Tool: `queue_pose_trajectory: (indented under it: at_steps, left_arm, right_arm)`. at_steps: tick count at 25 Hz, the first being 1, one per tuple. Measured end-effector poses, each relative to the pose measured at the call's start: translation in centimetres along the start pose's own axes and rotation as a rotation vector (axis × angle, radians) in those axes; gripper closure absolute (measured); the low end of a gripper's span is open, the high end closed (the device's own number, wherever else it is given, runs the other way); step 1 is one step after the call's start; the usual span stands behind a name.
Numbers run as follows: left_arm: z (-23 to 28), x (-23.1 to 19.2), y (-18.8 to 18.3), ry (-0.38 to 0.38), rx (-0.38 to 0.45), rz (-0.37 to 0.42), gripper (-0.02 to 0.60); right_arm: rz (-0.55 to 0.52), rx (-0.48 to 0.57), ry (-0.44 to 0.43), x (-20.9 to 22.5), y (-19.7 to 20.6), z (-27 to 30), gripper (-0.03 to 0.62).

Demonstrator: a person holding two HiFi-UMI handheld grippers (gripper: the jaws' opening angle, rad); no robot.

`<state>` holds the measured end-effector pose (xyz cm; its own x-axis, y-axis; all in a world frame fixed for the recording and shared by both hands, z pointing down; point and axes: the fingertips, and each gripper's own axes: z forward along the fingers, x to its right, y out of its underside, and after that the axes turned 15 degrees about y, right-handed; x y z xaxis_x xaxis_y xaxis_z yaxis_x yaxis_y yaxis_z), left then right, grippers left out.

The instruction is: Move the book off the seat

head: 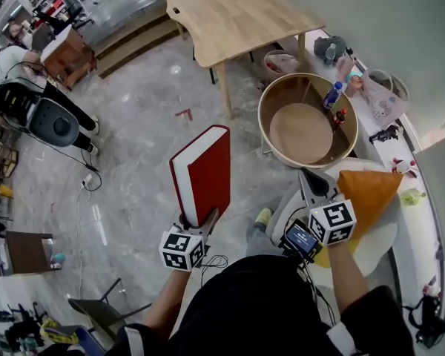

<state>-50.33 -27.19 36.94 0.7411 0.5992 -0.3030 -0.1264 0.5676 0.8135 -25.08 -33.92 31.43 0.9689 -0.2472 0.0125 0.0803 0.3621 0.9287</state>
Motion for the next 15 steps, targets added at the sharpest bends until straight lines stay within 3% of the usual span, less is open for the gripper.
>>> queue_pose_trajectory:
  at_steps: [6,15]
  left_arm:
    - [5.5,-3.8,-4.4,0.047,-0.037,0.033,0.334]
    - [12.4,-5.7,-9.1,0.137,-0.074,0.106,0.334]
  right_arm:
    - [0.048,-0.018,0.053,2.9,-1.2,5.3,0.586]
    - [0.059,0.001,0.129,6.9,-2.9,8.8,0.586]
